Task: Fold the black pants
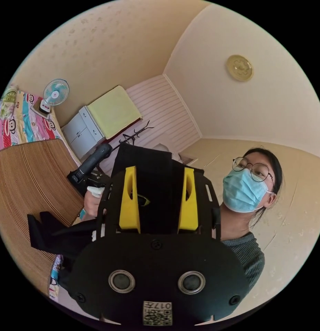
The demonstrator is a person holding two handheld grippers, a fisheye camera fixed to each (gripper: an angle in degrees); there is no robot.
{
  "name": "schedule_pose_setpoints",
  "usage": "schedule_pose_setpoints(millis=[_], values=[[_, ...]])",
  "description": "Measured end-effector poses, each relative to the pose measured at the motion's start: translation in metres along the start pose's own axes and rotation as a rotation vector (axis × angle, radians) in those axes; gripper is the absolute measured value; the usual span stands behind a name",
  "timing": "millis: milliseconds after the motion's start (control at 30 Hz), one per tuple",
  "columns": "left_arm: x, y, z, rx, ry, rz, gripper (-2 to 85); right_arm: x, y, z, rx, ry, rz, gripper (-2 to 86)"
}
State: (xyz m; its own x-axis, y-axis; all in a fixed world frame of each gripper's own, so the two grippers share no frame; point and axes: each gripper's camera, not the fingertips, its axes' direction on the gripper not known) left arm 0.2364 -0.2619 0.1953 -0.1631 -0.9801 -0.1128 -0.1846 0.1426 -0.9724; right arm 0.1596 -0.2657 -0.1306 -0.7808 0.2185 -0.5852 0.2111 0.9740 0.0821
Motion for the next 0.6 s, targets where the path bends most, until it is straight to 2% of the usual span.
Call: schedule_pose_setpoints(millis=[200, 267, 333, 400, 433, 500, 533, 600], values=[[-0.018, 0.011, 0.002, -0.031, -0.061, -0.065, 16.1, 0.031, 0.028, 0.010, 0.031, 0.001, 0.086, 11.7], [-0.019, 0.016, -0.003, 0.003, -0.040, -0.035, 11.7, 0.032, 0.034, 0.010, 0.031, 0.071, 0.125, 11.5], [-0.018, 0.028, -0.013, 0.125, -0.021, 0.034, 3.9, 0.035, 0.035, 0.007, 0.034, 0.200, 0.257, 11.8], [-0.019, 0.036, -0.017, 0.201, 0.039, 0.074, 2.9, 0.028, 0.035, -0.005, 0.088, 0.457, 0.481, 13.2], [-0.017, 0.040, -0.020, 0.242, 0.036, 0.096, 2.3, 0.022, 0.035, -0.006, 0.091, 0.542, 0.513, 13.5], [-0.014, 0.046, -0.023, 0.300, -0.071, 0.124, 1.6, -0.010, 0.027, 0.001, 0.066, 0.969, 0.642, 14.2], [-0.013, 0.048, -0.023, 0.321, -0.104, 0.141, 1.3, -0.020, 0.026, 0.004, 0.079, 1.084, 0.681, 14.4], [-0.013, 0.053, -0.021, 0.368, -0.115, 0.171, 0.9, -0.061, 0.025, 0.023, 0.212, 1.395, 0.734, 12.8]])
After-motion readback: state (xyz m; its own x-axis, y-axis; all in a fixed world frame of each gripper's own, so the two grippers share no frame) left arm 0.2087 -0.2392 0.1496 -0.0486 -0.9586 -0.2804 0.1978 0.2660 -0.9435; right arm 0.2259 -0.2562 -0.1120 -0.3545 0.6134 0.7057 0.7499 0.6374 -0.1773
